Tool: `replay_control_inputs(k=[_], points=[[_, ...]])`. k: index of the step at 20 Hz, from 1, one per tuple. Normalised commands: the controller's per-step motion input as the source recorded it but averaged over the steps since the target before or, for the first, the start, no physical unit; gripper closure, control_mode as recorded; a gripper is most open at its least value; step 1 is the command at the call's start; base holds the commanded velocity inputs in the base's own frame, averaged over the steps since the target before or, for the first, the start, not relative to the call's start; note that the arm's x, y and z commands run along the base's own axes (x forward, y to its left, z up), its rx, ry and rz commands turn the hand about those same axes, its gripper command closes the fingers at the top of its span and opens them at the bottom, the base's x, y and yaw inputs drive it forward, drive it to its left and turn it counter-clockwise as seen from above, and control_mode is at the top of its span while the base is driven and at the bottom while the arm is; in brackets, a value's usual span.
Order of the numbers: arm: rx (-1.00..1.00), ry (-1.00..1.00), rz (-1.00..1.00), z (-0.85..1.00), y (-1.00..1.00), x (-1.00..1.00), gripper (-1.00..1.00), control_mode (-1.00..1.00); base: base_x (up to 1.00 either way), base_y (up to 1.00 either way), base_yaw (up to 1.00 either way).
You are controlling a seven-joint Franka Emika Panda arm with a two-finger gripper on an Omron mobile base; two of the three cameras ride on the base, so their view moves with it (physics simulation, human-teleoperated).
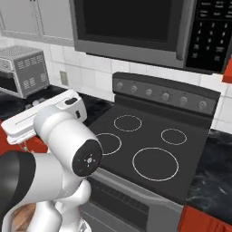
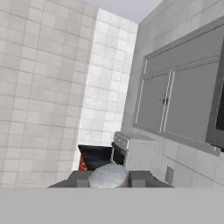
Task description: Collect the paprika, ketchup, and shaker from the cabinet and place them next to the stove.
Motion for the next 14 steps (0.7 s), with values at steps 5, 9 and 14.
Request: replay_control_inputs(k=[5,9,14], points=[[0.0,0.0,0.0,0.0,0.0,0.0,1.0,1.0,0.16,0.8,-0.32],[0.0,0.0,0.0,0.0,0.0,0.0,1.0,1.0,0.32,0.75,-0.35],[0.0,0.0,0.0,0.0,0.0,0.0,1.0,1.0,0.4,0.47,-0.29]])
